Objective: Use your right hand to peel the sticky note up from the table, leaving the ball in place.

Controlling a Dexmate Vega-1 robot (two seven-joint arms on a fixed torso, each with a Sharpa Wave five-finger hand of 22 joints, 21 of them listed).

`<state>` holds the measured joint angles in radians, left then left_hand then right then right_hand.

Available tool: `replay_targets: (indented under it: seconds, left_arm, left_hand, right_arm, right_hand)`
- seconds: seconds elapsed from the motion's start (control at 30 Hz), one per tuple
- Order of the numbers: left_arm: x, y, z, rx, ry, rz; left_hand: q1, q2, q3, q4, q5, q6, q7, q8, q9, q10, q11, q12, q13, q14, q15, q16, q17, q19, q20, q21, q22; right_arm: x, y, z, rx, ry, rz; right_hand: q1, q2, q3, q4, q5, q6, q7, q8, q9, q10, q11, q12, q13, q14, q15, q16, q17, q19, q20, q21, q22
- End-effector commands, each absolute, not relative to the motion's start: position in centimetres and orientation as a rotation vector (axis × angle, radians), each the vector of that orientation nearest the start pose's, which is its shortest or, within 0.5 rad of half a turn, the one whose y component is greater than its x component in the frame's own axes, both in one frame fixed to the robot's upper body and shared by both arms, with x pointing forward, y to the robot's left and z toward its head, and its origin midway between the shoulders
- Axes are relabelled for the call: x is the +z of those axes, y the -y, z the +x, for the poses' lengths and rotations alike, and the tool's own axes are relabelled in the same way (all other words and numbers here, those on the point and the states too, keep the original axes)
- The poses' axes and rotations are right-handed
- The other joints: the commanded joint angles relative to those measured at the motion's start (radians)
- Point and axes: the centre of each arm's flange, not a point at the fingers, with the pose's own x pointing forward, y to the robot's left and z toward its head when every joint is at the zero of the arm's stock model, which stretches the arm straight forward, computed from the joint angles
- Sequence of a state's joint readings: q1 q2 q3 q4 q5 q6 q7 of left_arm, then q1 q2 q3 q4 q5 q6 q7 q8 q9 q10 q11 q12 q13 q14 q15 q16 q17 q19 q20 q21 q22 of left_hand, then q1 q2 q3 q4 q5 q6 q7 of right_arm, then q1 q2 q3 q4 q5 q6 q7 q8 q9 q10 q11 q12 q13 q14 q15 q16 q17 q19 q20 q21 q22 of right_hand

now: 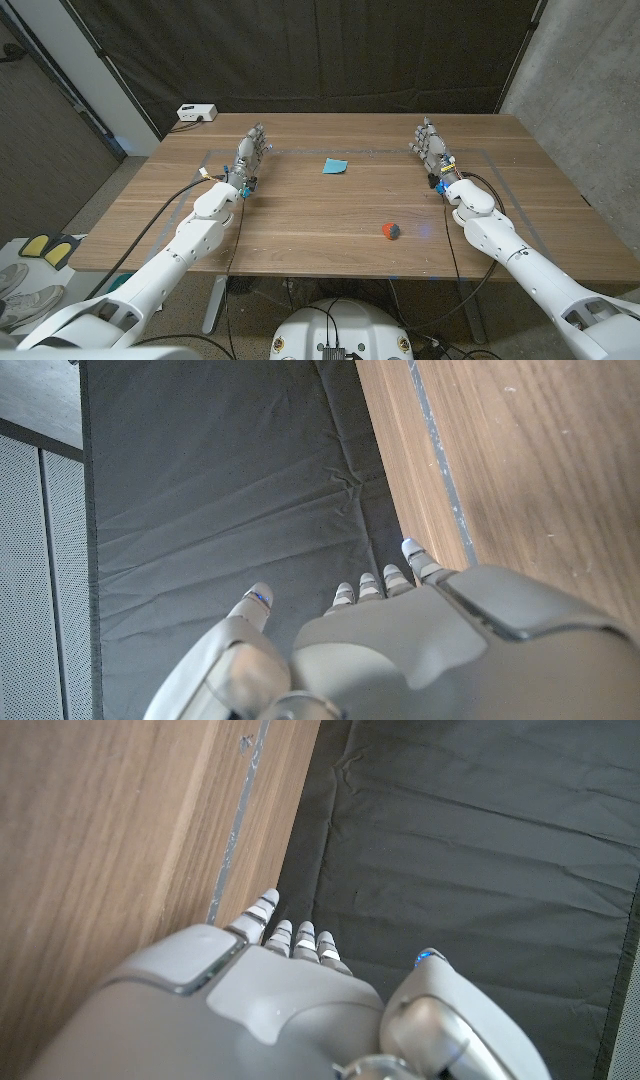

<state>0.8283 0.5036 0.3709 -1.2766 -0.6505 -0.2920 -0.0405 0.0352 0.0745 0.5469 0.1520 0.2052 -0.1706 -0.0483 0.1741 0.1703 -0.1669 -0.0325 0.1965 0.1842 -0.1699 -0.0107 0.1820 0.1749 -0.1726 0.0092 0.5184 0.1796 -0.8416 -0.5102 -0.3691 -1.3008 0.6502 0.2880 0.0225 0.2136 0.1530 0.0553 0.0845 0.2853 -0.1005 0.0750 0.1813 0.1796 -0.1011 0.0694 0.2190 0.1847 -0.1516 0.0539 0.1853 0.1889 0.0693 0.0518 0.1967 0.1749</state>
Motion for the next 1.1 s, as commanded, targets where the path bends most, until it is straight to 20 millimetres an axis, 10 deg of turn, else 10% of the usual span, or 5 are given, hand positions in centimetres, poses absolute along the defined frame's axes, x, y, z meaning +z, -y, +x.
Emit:
replay_targets:
  seconds: [0.03,1.1]
  left_arm:
    - [-2.7,-29.2,66.0,-0.216,0.592,-0.046]
    - [-2.9,-28.9,65.6,-0.238,0.588,-0.038]
  left_hand:
    - [-0.001,0.044,0.005,0.001,0.007,-0.026,0.004,0.005,0.003,-0.022,-0.002,0.008,0.005,-0.06,-0.001,0.004,0.005,-0.042,-0.011,0.003,0.002]
    - [0.001,0.036,-0.004,-0.004,0.008,0.018,0.019,0.017,0.003,0.025,0.016,0.025,0.006,-0.022,0.023,0.015,0.004,-0.008,0.025,-0.001,0.003]
  right_arm:
    - [-2.5,28.7,65.4,0.199,0.591,0.029]
    - [0.9,25.4,63.2,0.152,0.67,-0.345]
  right_hand:
    - [0.017,0.005,0.007,0.002,0.003,-0.009,0.0,0.007,0.005,-0.007,-0.002,0.004,0.004,-0.007,0.006,0.005,0.001,0.007,-0.001,0.004,0.003]
    - [0.13,0.017,0.092,-0.061,-0.047,0.073,-0.001,0.024,0.006,0.071,0.034,0.02,0.005,0.08,0.042,0.022,-0.001,0.088,0.025,0.026,0.005]
